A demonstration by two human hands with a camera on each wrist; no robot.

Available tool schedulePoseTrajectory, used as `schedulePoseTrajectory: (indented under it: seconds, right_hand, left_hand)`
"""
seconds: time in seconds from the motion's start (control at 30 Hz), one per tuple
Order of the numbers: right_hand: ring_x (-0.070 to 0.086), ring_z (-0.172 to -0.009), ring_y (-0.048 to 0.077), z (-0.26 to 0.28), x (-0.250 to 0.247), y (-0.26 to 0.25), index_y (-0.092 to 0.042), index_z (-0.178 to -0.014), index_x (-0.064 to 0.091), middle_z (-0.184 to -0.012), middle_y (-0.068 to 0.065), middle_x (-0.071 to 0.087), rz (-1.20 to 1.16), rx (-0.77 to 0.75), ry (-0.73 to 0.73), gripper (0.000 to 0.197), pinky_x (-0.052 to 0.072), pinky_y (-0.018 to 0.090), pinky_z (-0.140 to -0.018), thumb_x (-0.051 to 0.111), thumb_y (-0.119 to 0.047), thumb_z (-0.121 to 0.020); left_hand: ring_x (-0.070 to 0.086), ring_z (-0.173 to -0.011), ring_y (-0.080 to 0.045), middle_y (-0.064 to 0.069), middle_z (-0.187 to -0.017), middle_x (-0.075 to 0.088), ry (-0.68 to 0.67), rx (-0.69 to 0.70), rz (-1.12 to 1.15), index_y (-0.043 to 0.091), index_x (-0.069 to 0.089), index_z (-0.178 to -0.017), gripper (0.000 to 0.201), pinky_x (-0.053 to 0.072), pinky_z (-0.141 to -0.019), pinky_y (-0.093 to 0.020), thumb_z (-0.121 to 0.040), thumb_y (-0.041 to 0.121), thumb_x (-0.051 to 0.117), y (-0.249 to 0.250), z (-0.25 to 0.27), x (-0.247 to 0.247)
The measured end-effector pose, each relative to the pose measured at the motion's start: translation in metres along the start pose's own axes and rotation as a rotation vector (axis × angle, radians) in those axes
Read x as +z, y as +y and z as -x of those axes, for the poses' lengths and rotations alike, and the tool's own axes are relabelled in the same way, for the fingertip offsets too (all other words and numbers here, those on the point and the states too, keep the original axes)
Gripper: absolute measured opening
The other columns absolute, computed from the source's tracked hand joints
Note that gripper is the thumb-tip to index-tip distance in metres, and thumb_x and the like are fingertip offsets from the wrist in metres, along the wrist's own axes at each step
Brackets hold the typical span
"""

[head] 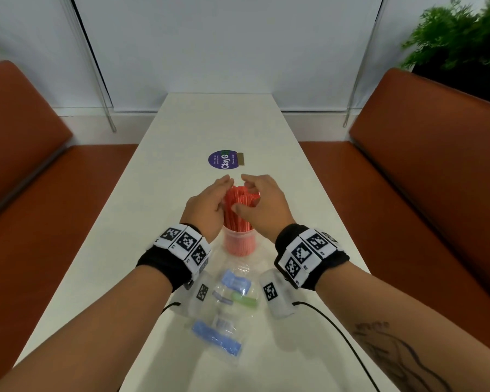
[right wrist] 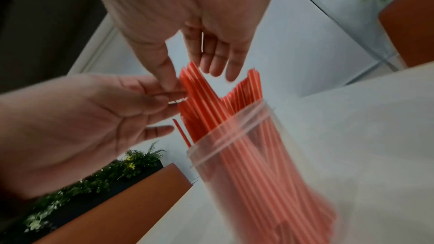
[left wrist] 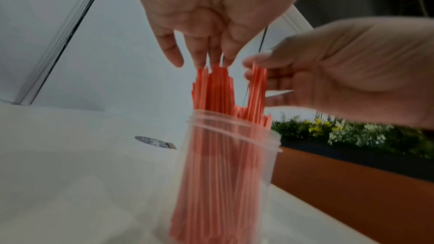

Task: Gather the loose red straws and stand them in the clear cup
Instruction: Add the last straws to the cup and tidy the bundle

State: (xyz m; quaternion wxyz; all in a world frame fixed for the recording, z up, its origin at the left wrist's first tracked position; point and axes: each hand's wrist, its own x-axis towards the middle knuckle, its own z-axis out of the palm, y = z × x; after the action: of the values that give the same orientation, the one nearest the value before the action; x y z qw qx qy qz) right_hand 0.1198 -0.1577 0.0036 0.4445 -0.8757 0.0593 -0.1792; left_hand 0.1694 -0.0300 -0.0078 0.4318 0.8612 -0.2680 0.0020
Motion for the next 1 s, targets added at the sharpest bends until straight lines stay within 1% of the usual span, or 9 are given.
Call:
schedulePoseTrajectory:
  seconds: [0.07,0.13,0.23,0.3,0.43,0.5,0.63,0.83,1.0]
  right_hand:
    - [0.043,-0.128,0.018,0.001,-0.007,0.005,-0.010,-0.138,0.045,-0.136,0.006,0.048,0.192,-0.090,0.005,0.054,0.034,0.031,-0.110,0.059,-0.014,-0.086]
    - [0.027,-0.143,0.020,0.002,-0.008,0.010,-0.011,-0.144,0.035,-0.151,0.006,0.036,0.404,-0.157,-0.095,0.053,0.022,0.036,-0.118,0.048,-0.018,-0.093]
    - [0.010,-0.148,0.017,0.008,-0.005,0.017,-0.012,-0.149,0.022,-0.158,0.003,0.021,0.592,-0.202,-0.272,0.051,0.008,0.036,-0.120,0.032,-0.022,-0.100]
    - [0.008,-0.149,0.016,0.013,-0.004,0.023,-0.012,-0.150,0.018,-0.159,0.002,0.018,0.631,-0.190,-0.280,0.050,0.005,0.035,-0.120,0.026,-0.021,-0.102]
    - [0.008,-0.149,0.018,0.014,-0.004,0.027,-0.008,-0.150,0.016,-0.159,0.005,0.017,0.582,-0.157,-0.266,0.051,0.005,0.034,-0.120,0.028,-0.013,-0.100]
    - [0.006,-0.149,0.018,0.010,-0.008,0.026,-0.009,-0.150,0.014,-0.160,0.005,0.014,0.500,-0.137,-0.237,0.053,0.003,0.033,-0.120,0.030,-0.013,-0.100]
    - [0.004,-0.149,0.017,0.001,-0.016,0.020,-0.010,-0.151,0.009,-0.160,0.005,0.009,0.434,-0.123,-0.122,0.058,0.004,0.035,-0.120,0.033,-0.019,-0.099]
    - [0.004,-0.149,0.015,-0.001,-0.009,0.023,-0.016,-0.150,0.020,-0.160,0.000,0.014,0.596,-0.095,-0.378,0.050,0.005,0.044,-0.119,0.027,-0.026,-0.102]
    - [0.004,-0.149,0.017,-0.006,-0.016,0.020,-0.012,-0.150,0.018,-0.160,0.005,0.012,0.498,-0.124,-0.200,0.051,0.006,0.039,-0.120,0.028,-0.024,-0.101]
  left_hand:
    - [0.017,-0.146,-0.014,-0.002,-0.157,0.021,-0.066,0.006,-0.161,0.013,0.029,-0.146,0.055,0.015,-0.120,-0.027,-0.093,-0.003,0.034,0.003,0.001,-0.001]
    - [0.008,-0.148,-0.015,-0.004,-0.159,0.010,-0.154,0.009,-0.309,0.012,0.018,-0.149,0.059,0.015,-0.121,-0.033,-0.092,0.000,0.033,0.006,0.001,0.000]
    - [0.007,-0.148,-0.016,-0.005,-0.160,0.010,-0.218,0.037,-0.411,0.012,0.015,-0.149,0.062,0.020,-0.119,-0.036,-0.091,0.003,0.035,0.007,0.002,0.006]
    - [0.006,-0.148,-0.017,-0.003,-0.160,0.012,-0.246,0.076,-0.479,0.012,0.015,-0.149,0.063,0.021,-0.119,-0.036,-0.090,0.006,0.036,0.008,0.004,0.012]
    - [0.015,-0.147,-0.020,-0.005,-0.157,0.021,-0.298,0.110,-0.477,0.011,0.018,-0.148,0.065,0.022,-0.118,-0.036,-0.088,0.011,0.042,0.013,0.002,0.015]
    - [0.028,-0.142,-0.024,-0.009,-0.153,0.031,-0.208,0.088,-0.371,0.009,0.024,-0.146,0.063,0.026,-0.116,-0.036,-0.086,0.005,0.043,0.015,0.000,0.009]
    - [0.006,-0.148,-0.017,-0.005,-0.160,0.008,-0.104,0.012,-0.387,0.010,0.012,-0.149,0.066,0.012,-0.121,-0.038,-0.090,0.008,0.041,0.014,-0.006,-0.001]
    - [0.010,-0.148,-0.016,-0.002,-0.160,0.013,-0.296,0.011,-0.593,0.014,0.016,-0.149,0.066,0.017,-0.119,-0.038,-0.088,0.021,0.041,0.014,-0.008,0.007]
    - [-0.001,-0.148,-0.018,-0.006,-0.160,-0.001,-0.215,-0.059,-0.490,0.009,0.005,-0.150,0.072,0.011,-0.121,-0.039,-0.089,0.014,0.043,0.013,-0.006,-0.003]
